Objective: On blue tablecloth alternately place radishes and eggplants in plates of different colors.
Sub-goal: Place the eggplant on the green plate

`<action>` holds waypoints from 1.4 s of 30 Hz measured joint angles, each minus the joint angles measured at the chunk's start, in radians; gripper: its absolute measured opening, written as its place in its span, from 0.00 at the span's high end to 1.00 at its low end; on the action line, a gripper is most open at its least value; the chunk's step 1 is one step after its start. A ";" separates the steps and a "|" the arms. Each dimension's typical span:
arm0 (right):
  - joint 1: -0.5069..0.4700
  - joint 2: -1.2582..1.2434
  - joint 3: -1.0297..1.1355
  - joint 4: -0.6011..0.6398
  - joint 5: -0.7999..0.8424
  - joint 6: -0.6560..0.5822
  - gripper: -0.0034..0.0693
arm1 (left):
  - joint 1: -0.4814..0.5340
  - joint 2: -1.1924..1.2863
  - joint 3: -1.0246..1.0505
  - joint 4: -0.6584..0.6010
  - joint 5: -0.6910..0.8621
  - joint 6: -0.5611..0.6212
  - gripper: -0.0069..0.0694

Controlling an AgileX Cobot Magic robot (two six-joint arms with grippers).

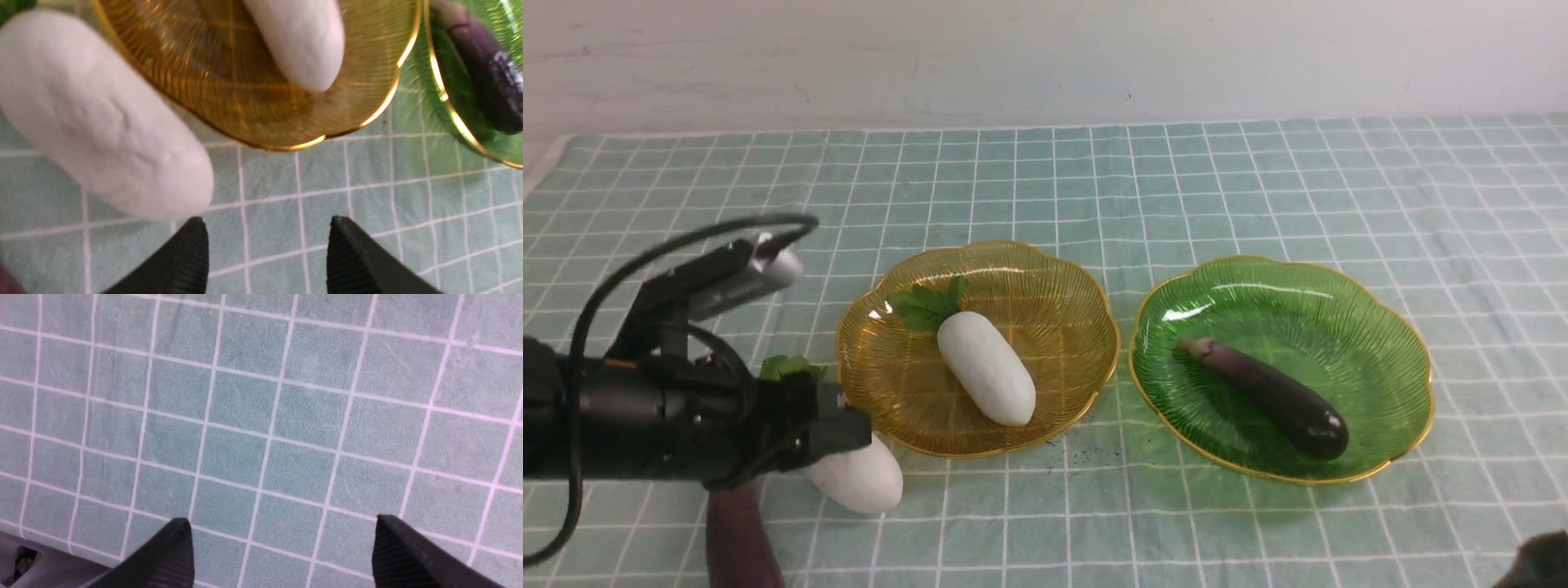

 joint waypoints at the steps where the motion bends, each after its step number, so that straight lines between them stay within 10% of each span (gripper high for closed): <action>1: 0.000 -0.039 0.013 -0.013 -0.008 -0.011 0.22 | 0.000 0.010 -0.044 0.013 0.033 -0.003 0.43; 6: 0.000 -0.100 0.025 -0.046 -0.149 -0.072 0.26 | 0.000 0.053 -0.123 0.179 0.137 -0.075 0.46; 18: 0.000 -0.100 0.027 -0.049 -0.231 -0.100 0.60 | 0.000 0.165 -0.131 0.763 0.257 -0.695 0.49; 42: 0.000 -0.100 0.028 -0.058 -0.269 -0.100 0.68 | -0.002 0.361 -0.147 0.776 0.131 -0.755 0.49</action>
